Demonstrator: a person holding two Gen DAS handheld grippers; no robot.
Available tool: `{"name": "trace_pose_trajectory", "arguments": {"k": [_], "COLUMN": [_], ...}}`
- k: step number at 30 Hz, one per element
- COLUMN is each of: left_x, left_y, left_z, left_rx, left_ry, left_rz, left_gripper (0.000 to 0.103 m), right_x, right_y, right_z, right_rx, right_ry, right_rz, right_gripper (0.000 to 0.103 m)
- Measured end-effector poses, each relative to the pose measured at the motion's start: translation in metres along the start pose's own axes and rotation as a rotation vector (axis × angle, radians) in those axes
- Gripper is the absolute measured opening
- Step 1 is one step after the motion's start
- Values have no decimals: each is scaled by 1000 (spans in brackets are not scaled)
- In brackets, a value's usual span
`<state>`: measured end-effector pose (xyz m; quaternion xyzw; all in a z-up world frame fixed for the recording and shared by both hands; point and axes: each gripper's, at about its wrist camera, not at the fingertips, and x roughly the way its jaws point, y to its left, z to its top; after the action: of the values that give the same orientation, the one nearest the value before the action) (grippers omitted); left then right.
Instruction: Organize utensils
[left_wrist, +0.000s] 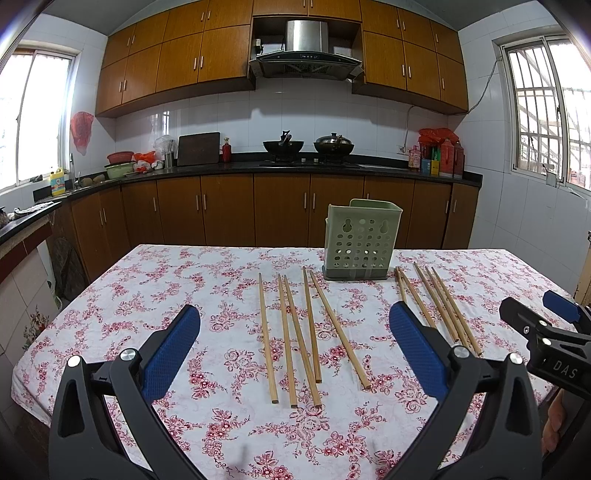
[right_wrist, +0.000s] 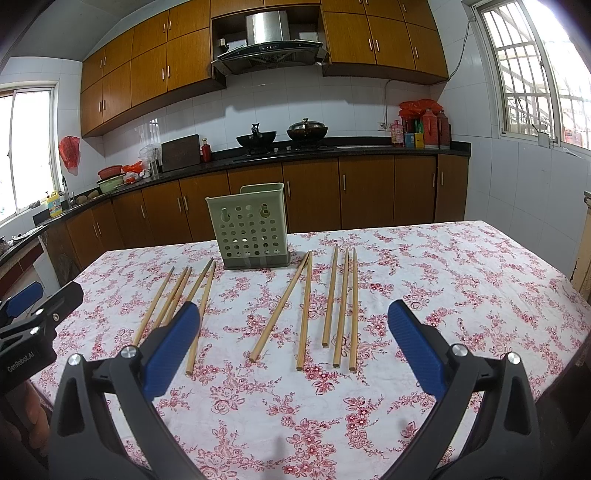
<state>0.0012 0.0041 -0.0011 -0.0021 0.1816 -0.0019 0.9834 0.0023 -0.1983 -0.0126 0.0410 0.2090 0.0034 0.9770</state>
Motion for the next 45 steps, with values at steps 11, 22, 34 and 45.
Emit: {"name": "trace_pose_trajectory", "arguments": {"k": [11,22,34,45], "left_x": [0,0,36,78], "left_y": [0,0,9,47], "left_z": [0,0,-7,-15], "left_rx": [0,0,-23,-96], "left_ry": [1,2,123,308], "left_rz": [0,0,78,166], "left_gripper": [101,101,101,101], "right_x": [0,0,43,141], "right_y": [0,-2,-33,-73], "right_z": [-1,-1,2,-4], "right_rx": [1,1,77,201], "right_ry": [3,4,129,451], "right_rz": [0,-1,-89,-140], "right_gripper": [99,99,99,42]}}
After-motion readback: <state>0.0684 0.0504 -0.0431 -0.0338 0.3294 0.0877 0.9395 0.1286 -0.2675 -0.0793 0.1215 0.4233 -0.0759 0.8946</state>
